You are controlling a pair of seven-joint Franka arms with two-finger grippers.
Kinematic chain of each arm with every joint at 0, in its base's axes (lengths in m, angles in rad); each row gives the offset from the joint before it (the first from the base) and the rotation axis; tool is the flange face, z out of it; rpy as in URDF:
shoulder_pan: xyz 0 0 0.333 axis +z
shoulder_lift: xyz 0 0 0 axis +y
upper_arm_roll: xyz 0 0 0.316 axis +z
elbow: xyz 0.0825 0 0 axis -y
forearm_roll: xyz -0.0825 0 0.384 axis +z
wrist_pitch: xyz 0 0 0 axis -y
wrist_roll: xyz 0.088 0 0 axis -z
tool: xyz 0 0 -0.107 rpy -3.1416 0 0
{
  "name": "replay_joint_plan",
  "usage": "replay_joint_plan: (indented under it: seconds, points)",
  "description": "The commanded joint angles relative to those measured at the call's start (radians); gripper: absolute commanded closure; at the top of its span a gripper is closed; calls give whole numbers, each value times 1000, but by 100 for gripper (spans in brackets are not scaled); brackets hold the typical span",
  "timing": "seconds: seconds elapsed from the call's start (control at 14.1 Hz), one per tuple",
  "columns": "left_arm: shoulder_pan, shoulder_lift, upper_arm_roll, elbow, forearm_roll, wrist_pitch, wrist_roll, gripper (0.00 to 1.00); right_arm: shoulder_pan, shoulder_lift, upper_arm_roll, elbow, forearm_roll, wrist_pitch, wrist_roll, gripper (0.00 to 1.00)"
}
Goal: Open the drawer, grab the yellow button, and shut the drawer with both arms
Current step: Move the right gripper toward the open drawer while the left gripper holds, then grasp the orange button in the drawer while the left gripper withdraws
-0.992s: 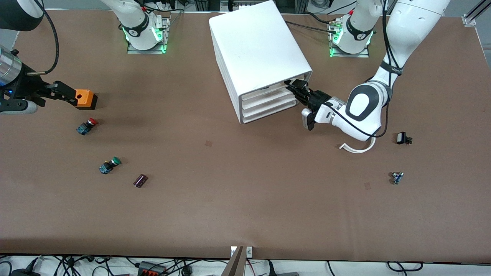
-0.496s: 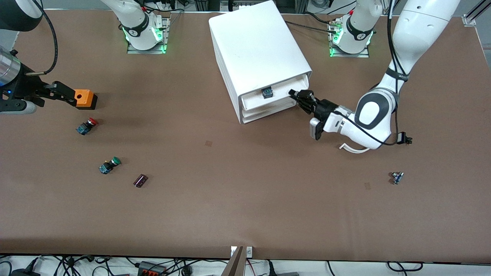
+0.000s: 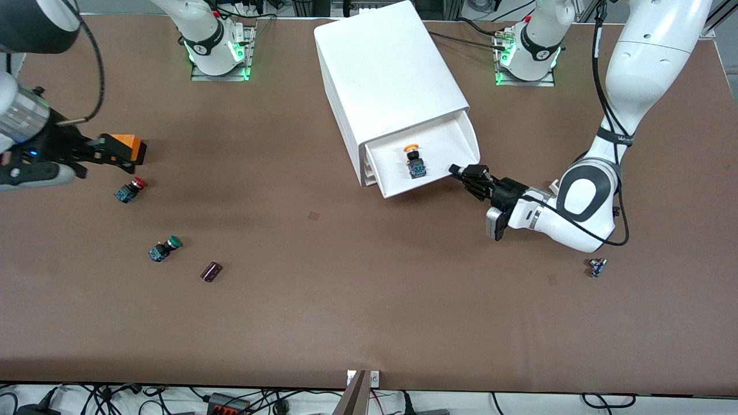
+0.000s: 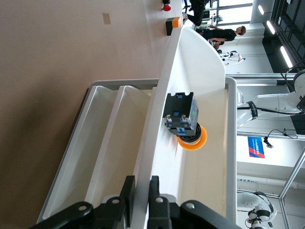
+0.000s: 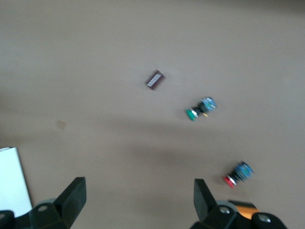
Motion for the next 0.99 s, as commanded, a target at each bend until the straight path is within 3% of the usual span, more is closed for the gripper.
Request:
replay_joint_plan:
  seconds: [0.0, 0.14, 0.35, 0.57, 0.71, 0.92]
  points:
    - [-8, 38, 9, 47, 50, 22, -64, 1, 103, 52, -6, 65, 23, 45, 5, 0]
    - [-2, 28, 9, 49, 70, 16, -106, 0, 180, 75, -6, 79, 22, 98, 2, 0]
    - [11, -49, 14, 95, 123, -27, -330, 0, 294, 121, -5, 122, 24, 161, 16, 0]
    - [18, -86, 12, 229, 302, -100, -568, 0, 410, 203, -6, 223, 19, 188, 190, 0]
    - [18, -100, 11, 315, 496, -133, -655, 0, 463, 254, -6, 267, 16, 207, 290, 0]
    - [14, -135, 3, 351, 770, -125, -720, 0, 556, 317, -6, 323, 16, 201, 351, 0]
